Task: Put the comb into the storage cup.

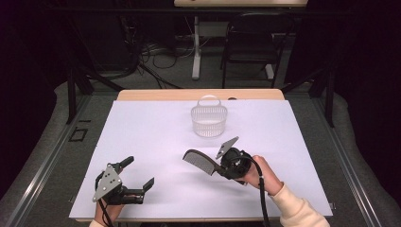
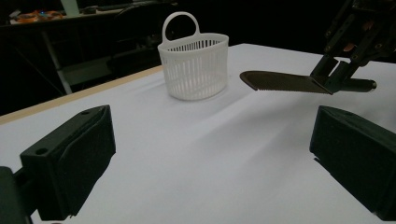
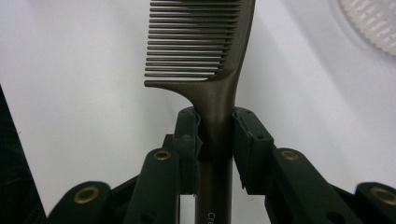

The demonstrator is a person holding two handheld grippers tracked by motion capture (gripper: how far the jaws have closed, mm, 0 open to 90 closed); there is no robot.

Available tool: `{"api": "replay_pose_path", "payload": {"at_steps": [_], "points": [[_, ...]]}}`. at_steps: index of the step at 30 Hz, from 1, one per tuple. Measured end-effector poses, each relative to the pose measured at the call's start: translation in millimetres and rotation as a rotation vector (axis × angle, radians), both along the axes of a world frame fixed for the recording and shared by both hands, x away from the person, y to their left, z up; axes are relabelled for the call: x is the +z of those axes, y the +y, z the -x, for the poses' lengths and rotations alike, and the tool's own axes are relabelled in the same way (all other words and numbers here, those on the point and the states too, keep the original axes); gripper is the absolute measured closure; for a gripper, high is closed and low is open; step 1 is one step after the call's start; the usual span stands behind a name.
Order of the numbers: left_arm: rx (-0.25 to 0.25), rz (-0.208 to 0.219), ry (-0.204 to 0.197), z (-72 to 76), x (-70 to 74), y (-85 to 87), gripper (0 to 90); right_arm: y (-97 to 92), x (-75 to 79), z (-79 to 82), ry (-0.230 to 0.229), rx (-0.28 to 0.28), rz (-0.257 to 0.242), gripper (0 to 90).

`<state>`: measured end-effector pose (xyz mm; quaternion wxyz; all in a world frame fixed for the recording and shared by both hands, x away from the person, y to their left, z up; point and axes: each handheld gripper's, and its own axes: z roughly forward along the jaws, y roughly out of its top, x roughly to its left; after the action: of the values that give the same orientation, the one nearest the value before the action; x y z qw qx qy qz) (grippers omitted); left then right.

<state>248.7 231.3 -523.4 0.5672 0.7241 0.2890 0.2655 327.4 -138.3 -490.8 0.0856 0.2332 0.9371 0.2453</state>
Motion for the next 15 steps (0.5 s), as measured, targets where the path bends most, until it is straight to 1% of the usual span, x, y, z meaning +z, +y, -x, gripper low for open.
{"api": "replay_pose_path", "payload": {"at_steps": [6, 7, 8, 11, 12, 13, 15], "points": [[0.001, 0.002, -0.002, -0.2, 0.0, 0.0, 0.1, -6.1, 2.8, -1.0, -0.010, -0.017, -0.019, 72.7], [0.002, 0.001, -0.002, -0.3, 0.0, 0.0, 0.1, -7.2, 2.8, -1.7, -0.019, -0.013, -0.025, 72.6], [0.002, 0.002, -0.001, -0.4, -0.1, -0.2, 0.1, -8.1, 3.1, -1.2, -0.018, -0.026, -0.032, 72.7], [0.006, -0.003, 0.003, -1.2, -0.5, -0.4, 0.2, -11.0, 3.9, -0.7, -0.026, -0.037, -0.055, 72.7], [0.005, -0.001, 0.005, -1.6, -0.7, -0.3, 0.1, -12.2, 3.6, -1.0, -0.036, -0.026, -0.058, 72.7], [0.006, 0.000, 0.006, -1.8, -0.8, -0.4, 0.1, -13.1, 3.8, 0.1, -0.033, -0.031, -0.061, 72.7], [0.007, -0.002, 0.005, -1.8, -0.7, -0.8, 0.1, -15.6, 4.1, 0.6, -0.043, -0.032, -0.066, 72.7]]}}
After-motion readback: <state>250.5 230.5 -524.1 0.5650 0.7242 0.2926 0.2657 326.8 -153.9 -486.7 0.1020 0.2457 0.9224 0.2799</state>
